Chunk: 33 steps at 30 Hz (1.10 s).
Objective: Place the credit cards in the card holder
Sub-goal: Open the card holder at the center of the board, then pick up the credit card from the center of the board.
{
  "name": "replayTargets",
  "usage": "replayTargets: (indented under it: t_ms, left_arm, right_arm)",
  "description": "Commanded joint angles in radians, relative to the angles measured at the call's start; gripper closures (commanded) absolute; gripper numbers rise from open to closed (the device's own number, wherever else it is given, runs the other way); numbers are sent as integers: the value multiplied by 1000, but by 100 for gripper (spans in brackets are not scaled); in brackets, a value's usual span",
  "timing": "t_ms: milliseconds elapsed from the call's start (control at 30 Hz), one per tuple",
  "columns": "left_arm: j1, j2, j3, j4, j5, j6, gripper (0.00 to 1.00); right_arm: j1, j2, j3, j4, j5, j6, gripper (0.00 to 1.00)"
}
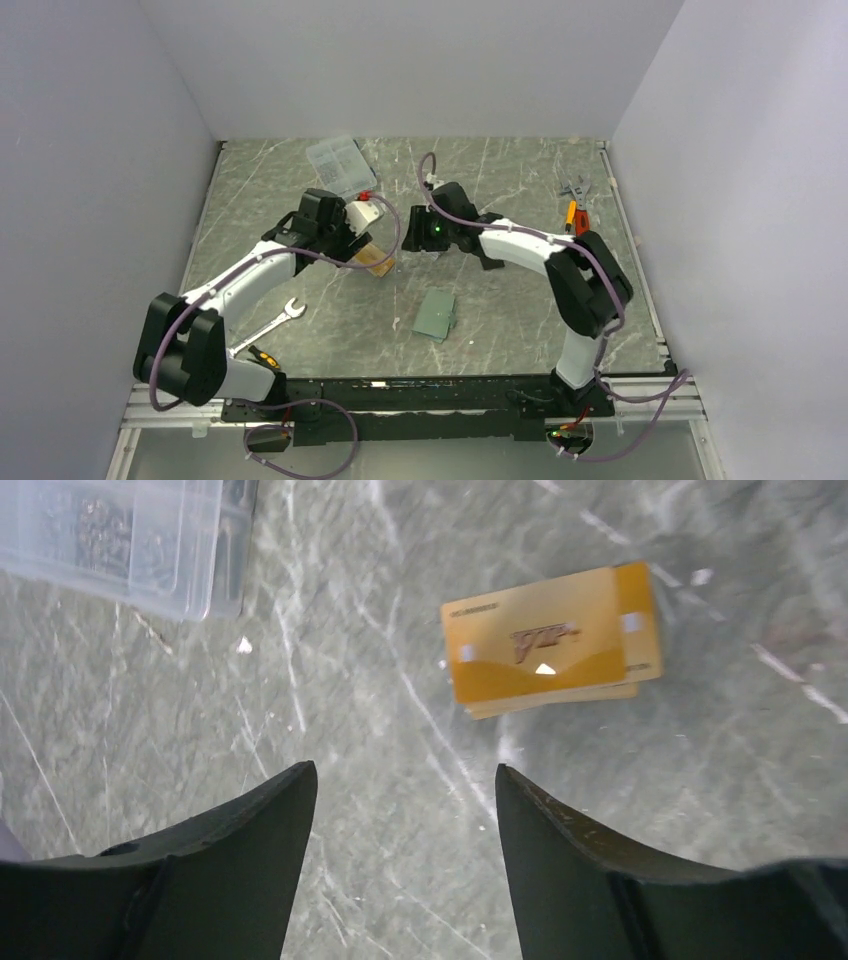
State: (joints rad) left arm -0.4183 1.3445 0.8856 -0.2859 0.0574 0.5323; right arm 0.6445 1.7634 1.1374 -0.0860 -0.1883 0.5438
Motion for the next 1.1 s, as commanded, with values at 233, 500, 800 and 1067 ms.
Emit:
replayTargets:
  t_ms: [233, 500, 800, 1067]
  left_arm:
    - [119, 140, 74, 79, 123, 39, 27]
    - [84, 234, 93, 91, 90, 135, 24]
    - [42, 282, 90, 100, 127, 181, 25]
    - [24, 296, 54, 111, 107, 241, 24]
  right_arm:
    - [-11, 181, 84, 214, -127, 69, 51]
    - [-46, 289, 116, 337, -230, 137, 52]
    - [-51, 368, 142, 420, -295, 189, 52]
    - [-50, 374, 87, 482, -308, 221, 52]
